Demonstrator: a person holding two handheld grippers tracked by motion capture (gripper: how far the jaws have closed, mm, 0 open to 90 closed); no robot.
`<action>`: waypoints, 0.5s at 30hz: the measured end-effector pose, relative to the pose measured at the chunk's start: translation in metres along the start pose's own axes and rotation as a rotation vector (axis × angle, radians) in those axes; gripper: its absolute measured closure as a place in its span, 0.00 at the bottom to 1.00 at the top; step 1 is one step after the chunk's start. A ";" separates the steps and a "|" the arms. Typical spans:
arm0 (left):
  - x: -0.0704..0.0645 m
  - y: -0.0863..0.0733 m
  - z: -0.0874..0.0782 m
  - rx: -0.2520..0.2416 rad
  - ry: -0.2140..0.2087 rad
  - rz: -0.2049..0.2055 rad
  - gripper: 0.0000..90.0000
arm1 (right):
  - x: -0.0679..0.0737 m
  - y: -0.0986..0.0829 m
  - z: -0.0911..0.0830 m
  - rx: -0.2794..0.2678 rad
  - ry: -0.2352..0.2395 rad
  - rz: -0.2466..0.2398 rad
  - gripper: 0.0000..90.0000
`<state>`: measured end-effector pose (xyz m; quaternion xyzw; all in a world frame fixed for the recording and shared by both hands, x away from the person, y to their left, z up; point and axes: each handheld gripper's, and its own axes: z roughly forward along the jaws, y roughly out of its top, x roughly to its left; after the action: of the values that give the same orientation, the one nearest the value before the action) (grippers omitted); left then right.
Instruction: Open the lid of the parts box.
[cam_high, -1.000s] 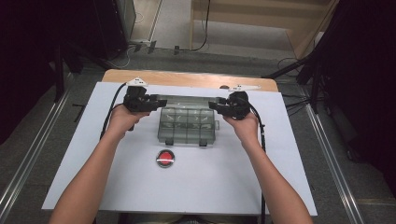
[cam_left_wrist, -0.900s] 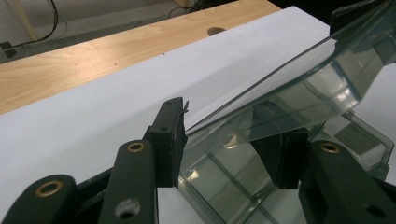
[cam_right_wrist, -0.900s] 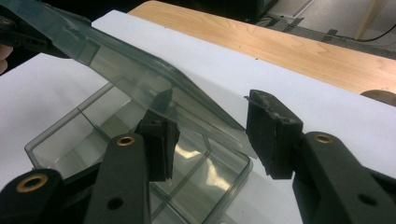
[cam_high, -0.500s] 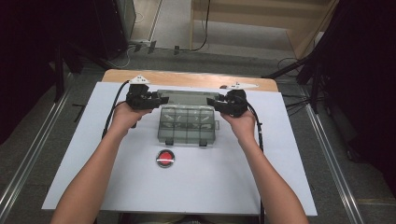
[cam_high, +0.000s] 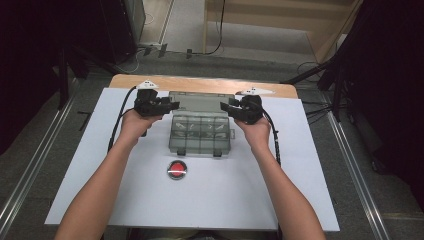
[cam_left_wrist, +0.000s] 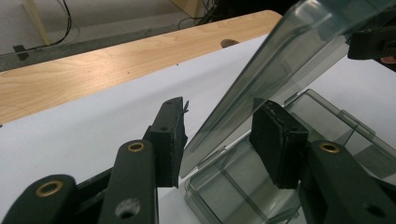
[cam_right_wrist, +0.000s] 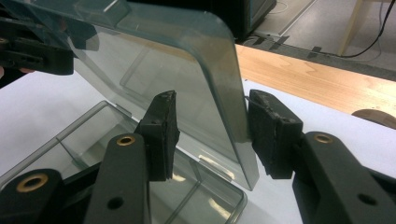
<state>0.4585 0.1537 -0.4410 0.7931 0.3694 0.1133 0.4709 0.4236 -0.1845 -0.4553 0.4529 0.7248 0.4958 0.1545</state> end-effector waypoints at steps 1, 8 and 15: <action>0.000 0.000 0.001 -0.001 0.002 0.000 0.60 | 0.000 0.000 0.001 -0.002 -0.003 -0.003 0.61; 0.001 -0.002 0.006 -0.004 -0.011 -0.003 0.60 | -0.002 -0.003 0.005 -0.019 -0.011 0.006 0.62; -0.001 -0.003 0.011 -0.008 0.012 -0.001 0.61 | -0.004 -0.006 0.010 -0.021 -0.011 0.022 0.61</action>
<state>0.4621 0.1472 -0.4493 0.7905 0.3719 0.1192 0.4718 0.4294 -0.1826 -0.4654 0.4619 0.7135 0.5026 0.1580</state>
